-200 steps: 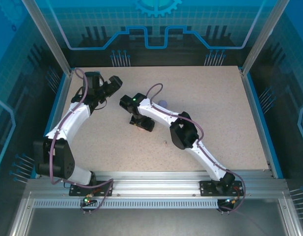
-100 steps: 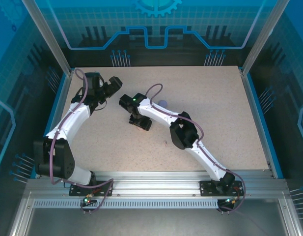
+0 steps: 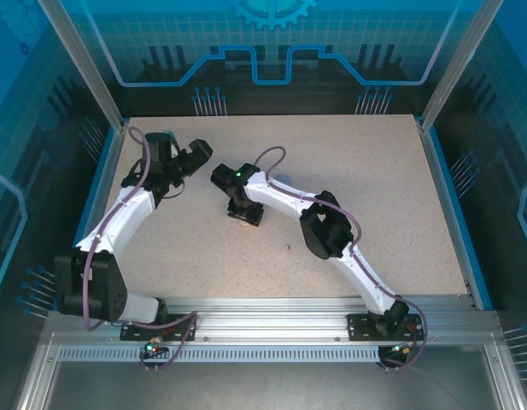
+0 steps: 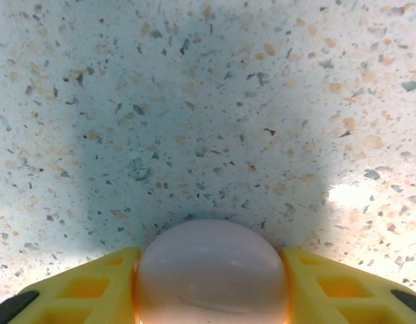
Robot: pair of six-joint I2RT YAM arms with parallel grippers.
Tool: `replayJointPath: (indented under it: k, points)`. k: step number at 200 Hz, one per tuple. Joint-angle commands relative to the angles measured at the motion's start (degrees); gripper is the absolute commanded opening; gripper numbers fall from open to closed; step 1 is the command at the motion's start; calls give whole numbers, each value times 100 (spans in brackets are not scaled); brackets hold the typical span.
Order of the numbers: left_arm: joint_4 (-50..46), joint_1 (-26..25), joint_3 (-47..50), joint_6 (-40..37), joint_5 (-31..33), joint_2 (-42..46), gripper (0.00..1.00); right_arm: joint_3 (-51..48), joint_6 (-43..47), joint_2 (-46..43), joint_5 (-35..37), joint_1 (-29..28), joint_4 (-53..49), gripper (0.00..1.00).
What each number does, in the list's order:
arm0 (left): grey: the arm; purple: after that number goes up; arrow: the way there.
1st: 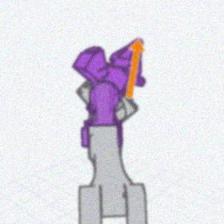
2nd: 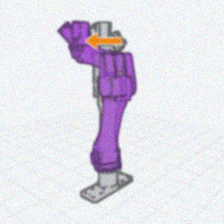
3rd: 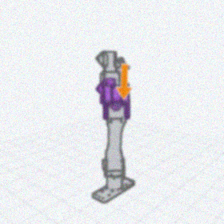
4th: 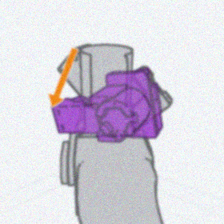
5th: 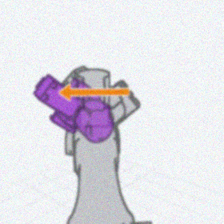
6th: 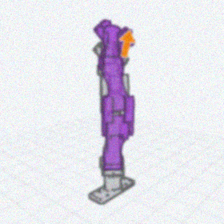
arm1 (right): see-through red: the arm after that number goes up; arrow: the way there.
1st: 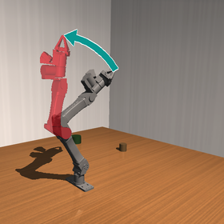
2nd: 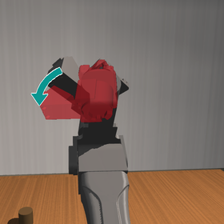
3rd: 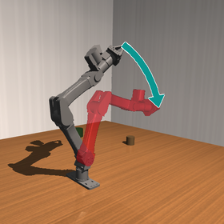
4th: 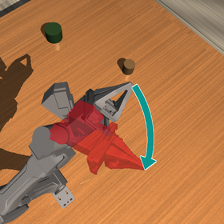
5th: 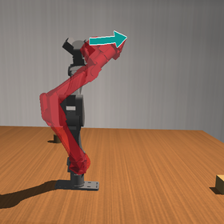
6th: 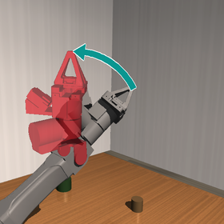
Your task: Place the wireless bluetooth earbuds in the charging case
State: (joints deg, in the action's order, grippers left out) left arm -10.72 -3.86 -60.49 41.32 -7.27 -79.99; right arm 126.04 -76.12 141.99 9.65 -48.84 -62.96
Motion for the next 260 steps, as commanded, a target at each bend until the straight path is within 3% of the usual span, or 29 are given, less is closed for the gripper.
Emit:
replayJointPath:
  k: [1, 30, 92, 142, 166, 204, 260]
  points:
    - [275, 56, 354, 223, -359, 300, 99, -347, 231, -529, -80, 180, 233, 38]
    - [829, 52, 1039, 489, -561, 508, 99, -762, 393, -1045, 19, 386, 403, 38]
    - [3419, -159, 2889, 1281, -997, 480, 99, -1020, 490, -1245, -180, 856, 667, 38]
    - [5189, -935, 3354, 1056, -1207, -263, 99, -998, 311, -1175, -502, 1120, 913, 38]
    - [5939, -1396, 3521, 1045, -940, -675, 98, -881, 287, -1100, -623, 1166, 926, 38]
    - [6712, -1890, 3485, 961, -589, -1316, 89, -870, 209, -1018, -833, 1171, 969, 38]
    - [7465, -2045, 3260, 1090, -339, -2154, 66, -836, 208, -1051, -850, 1135, 970, 38]
